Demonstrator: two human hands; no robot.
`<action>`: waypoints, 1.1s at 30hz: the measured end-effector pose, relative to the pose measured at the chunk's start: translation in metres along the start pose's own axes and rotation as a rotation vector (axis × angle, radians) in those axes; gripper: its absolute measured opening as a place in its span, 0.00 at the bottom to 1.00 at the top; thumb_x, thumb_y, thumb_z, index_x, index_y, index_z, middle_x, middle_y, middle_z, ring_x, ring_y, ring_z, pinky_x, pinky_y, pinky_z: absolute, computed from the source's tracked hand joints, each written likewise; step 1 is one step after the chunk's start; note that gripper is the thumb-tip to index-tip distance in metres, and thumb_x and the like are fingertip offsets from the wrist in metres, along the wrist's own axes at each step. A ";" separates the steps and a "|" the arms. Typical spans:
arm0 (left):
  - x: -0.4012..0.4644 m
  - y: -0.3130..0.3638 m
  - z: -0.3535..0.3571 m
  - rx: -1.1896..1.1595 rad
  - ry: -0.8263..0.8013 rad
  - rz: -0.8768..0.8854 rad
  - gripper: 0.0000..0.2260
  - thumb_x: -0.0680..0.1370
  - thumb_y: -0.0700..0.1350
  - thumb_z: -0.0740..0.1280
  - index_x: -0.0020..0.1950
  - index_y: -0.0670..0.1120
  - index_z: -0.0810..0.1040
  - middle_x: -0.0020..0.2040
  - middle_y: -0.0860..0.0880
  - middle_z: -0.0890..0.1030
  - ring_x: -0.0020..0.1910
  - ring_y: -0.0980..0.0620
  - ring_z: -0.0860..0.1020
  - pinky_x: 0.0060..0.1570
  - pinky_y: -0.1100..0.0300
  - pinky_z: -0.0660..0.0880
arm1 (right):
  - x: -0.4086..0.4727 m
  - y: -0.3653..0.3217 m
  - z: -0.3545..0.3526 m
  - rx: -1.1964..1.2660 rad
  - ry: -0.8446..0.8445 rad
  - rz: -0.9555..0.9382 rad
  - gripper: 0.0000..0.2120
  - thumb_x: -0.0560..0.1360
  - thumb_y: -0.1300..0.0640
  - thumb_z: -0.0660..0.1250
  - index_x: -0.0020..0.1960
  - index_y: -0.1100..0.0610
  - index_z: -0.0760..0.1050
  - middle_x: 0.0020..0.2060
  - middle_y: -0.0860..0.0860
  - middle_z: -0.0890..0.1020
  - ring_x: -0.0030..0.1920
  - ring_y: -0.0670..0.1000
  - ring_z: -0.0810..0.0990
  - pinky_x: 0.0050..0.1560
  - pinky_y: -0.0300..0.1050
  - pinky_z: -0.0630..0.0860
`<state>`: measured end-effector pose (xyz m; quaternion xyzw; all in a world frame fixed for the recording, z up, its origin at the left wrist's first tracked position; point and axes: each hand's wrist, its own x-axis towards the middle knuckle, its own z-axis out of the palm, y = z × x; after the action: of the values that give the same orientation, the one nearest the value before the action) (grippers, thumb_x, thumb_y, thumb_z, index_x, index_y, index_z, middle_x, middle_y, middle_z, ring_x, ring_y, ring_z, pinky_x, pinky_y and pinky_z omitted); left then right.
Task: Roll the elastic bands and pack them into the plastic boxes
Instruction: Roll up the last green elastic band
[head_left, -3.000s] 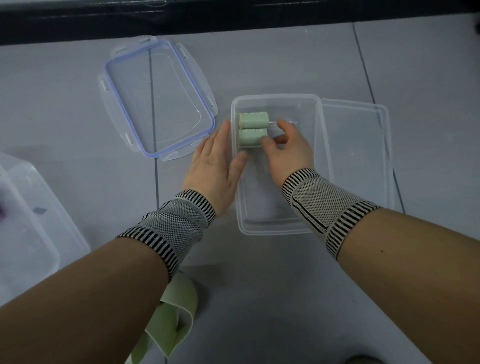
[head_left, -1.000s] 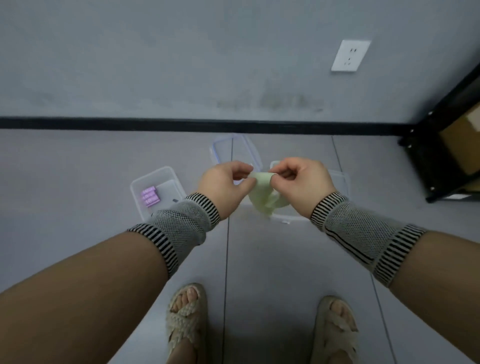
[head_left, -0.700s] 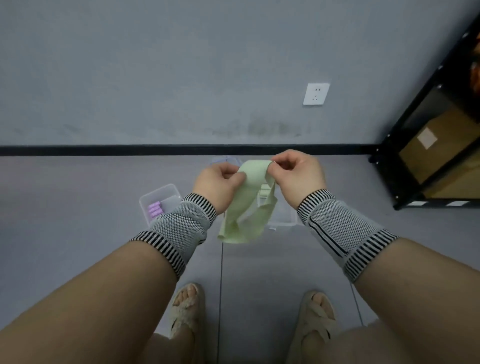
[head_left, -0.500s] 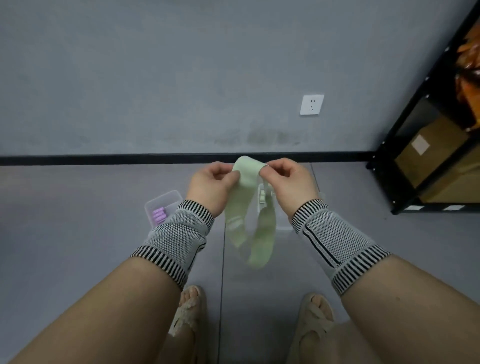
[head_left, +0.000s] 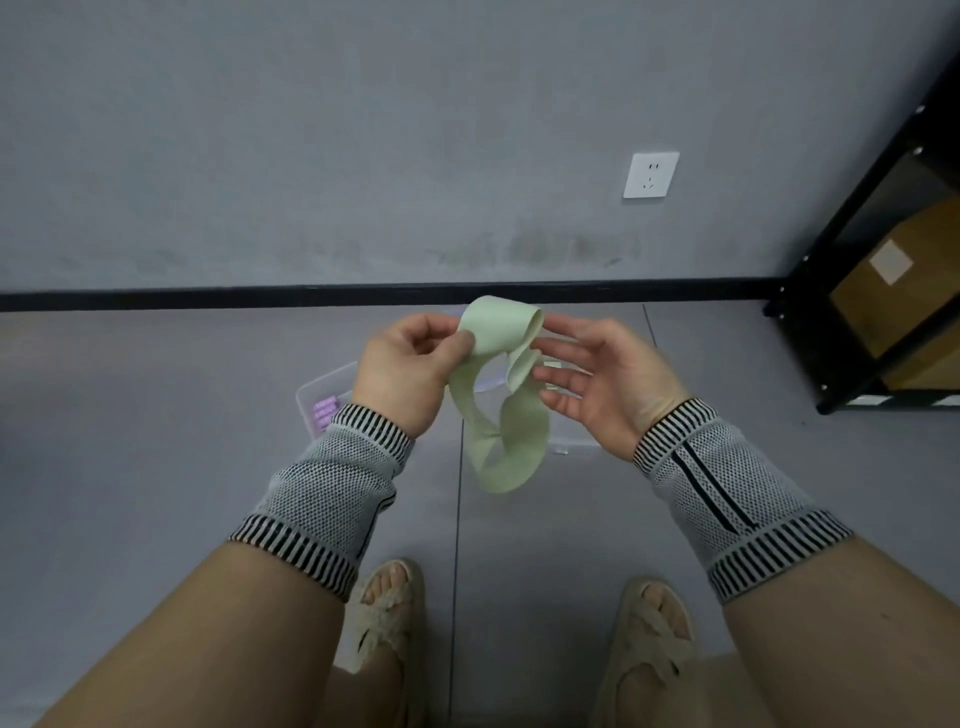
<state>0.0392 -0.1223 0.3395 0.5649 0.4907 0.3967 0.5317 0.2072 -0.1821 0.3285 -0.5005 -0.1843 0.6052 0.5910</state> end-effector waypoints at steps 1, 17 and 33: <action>0.002 -0.001 -0.001 0.001 0.003 -0.002 0.04 0.75 0.38 0.69 0.42 0.46 0.79 0.40 0.46 0.81 0.41 0.51 0.79 0.48 0.55 0.78 | 0.002 0.002 0.000 0.009 0.006 0.019 0.17 0.75 0.56 0.61 0.60 0.60 0.77 0.57 0.57 0.80 0.43 0.54 0.79 0.41 0.45 0.77; 0.022 -0.005 0.002 -0.208 0.009 -0.207 0.05 0.77 0.37 0.64 0.44 0.44 0.78 0.40 0.43 0.79 0.39 0.47 0.77 0.43 0.54 0.76 | 0.022 0.019 0.018 -0.456 0.163 -0.151 0.04 0.74 0.60 0.67 0.45 0.52 0.77 0.42 0.49 0.81 0.44 0.50 0.81 0.49 0.47 0.77; 0.016 -0.012 0.002 0.388 -0.143 0.266 0.28 0.71 0.44 0.73 0.68 0.56 0.67 0.71 0.54 0.66 0.68 0.59 0.66 0.64 0.61 0.65 | 0.017 0.008 0.021 -0.444 0.147 -0.402 0.08 0.72 0.62 0.72 0.36 0.53 0.78 0.31 0.50 0.79 0.32 0.47 0.77 0.39 0.41 0.76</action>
<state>0.0429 -0.1077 0.3261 0.7426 0.4402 0.3206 0.3898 0.1888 -0.1607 0.3246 -0.6135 -0.3641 0.3831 0.5868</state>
